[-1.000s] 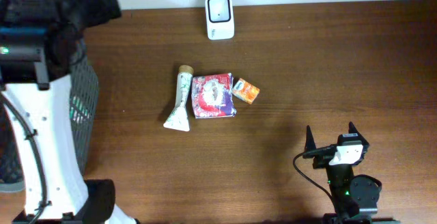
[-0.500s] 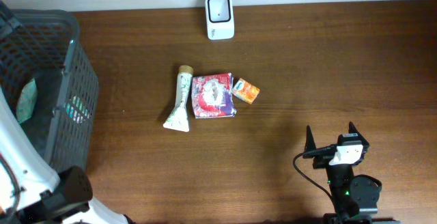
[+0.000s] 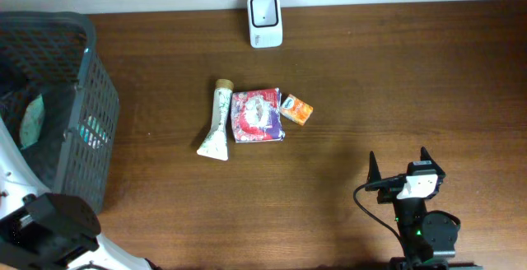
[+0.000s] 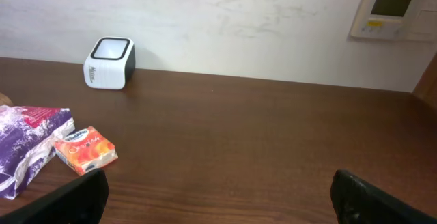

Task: Scan the item barcode
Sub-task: 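Reach left gripper into basket and grasp green wipes pack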

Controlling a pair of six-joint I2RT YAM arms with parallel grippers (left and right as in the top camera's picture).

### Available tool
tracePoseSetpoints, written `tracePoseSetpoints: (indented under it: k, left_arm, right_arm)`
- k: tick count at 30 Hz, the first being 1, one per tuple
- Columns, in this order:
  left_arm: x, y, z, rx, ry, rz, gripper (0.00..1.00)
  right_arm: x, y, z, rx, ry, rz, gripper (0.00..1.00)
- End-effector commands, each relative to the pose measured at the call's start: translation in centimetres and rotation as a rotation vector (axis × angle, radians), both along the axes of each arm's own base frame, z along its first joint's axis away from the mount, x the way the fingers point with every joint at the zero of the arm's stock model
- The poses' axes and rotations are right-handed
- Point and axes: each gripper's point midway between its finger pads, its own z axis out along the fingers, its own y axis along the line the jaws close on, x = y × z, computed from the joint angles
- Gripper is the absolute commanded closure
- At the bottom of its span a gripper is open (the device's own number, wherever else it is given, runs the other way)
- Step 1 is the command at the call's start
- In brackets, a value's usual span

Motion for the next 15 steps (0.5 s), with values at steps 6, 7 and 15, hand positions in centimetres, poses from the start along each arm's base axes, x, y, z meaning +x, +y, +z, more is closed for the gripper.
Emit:
tracePoseSetpoints:
  k: [6,7,15]
  left_arm:
    - [-1.3,-0.4,-5.2,-0.015,0.219,-0.173,0.11]
    - [-1.3,-0.5,-5.6,-0.017,0.232,-0.190,0.11]
    - [1.5,-1.3,-8.1,-0.017,0.224,-0.441,0.26]
  right_arm:
    - [0.0,0.0,-0.3,0.010,0.005,-0.004,0.01]
    - [0.0,0.0,-0.3,0.010,0.005,-0.004,0.01]
    - [0.0,0.0,-0.3,0.010,0.005,-0.004,0.01]
